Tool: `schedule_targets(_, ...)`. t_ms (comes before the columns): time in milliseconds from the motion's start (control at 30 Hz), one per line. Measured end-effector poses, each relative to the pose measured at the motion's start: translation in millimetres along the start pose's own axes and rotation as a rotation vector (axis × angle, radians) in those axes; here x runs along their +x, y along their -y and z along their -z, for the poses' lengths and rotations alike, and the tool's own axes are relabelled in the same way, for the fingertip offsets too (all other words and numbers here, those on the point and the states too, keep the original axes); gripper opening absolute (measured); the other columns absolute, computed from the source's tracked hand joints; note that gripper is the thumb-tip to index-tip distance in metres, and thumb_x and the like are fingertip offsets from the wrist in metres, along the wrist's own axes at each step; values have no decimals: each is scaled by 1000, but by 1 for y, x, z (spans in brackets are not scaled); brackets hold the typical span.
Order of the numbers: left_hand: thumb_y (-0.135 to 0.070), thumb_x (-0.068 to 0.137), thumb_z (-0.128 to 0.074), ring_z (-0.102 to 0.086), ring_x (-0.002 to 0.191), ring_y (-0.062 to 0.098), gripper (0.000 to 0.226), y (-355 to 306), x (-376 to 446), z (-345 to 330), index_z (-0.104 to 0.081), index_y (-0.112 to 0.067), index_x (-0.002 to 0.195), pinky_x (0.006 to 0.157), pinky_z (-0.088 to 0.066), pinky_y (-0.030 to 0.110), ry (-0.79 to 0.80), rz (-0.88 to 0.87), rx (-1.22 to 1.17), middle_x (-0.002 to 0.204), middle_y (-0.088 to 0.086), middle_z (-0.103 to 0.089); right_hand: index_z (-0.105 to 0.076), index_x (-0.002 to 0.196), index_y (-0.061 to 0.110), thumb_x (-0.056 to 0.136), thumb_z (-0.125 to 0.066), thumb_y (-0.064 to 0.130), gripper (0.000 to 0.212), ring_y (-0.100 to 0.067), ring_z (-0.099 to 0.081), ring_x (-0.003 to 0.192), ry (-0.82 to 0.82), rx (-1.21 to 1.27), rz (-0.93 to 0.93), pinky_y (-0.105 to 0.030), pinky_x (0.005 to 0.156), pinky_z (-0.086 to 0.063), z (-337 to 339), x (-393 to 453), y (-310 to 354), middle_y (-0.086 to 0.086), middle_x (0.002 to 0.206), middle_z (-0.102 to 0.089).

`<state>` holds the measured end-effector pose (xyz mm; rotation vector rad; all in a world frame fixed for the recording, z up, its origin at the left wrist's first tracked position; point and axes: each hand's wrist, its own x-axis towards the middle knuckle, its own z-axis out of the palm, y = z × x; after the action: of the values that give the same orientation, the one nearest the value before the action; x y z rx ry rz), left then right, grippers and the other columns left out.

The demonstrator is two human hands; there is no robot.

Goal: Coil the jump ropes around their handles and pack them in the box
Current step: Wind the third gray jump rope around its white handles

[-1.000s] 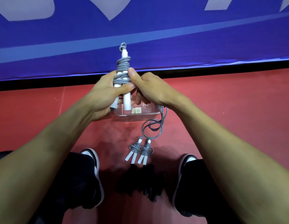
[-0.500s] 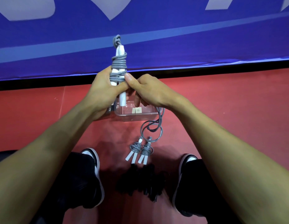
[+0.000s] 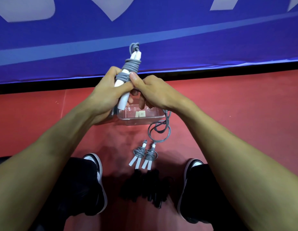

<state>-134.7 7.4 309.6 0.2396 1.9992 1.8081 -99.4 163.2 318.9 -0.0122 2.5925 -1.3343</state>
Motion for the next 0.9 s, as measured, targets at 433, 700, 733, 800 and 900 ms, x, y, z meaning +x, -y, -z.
schedule_targets(433,-27,105,-31,-50,76,17,33,-9,-3,3,-53,-8,121,72,-39,33,164,193,-317,90,7,-55,-64,68,11,105,-28,57,68,1,-49,42,-30,-21,-44,-25,58,-41,1,2,1,-8,65,-71)
schedule_targets(700,-14,88,-59,-68,86,24,30,-9,-6,-1,-58,3,113,81,-60,33,240,117,-318,96,14,-65,-69,73,1,106,-27,54,76,2,-52,44,-13,3,-26,-23,60,-40,-1,3,-3,-1,59,-66)
schedule_targets(733,-15,86,-62,-68,86,24,31,-8,-6,0,-59,4,111,81,-60,33,241,111,-303,95,14,-66,-69,72,3,106,-26,55,75,2,-52,44,-7,10,-22,-23,59,-39,-1,3,-2,0,59,-66)
schedule_targets(800,-16,84,-64,-69,79,20,29,-9,-7,-1,-60,3,106,76,-60,30,229,109,-284,88,11,-68,-67,68,11,106,-25,55,72,1,-51,44,6,26,-17,-22,59,-39,-1,3,-2,0,59,-66)
schedule_targets(900,-20,82,-65,-64,63,14,25,-12,-8,-2,-59,-3,100,64,-58,26,197,106,-266,76,5,-62,-67,67,13,107,-23,53,71,-4,-51,47,31,62,-1,-21,57,-39,-2,3,-1,-3,61,-68)
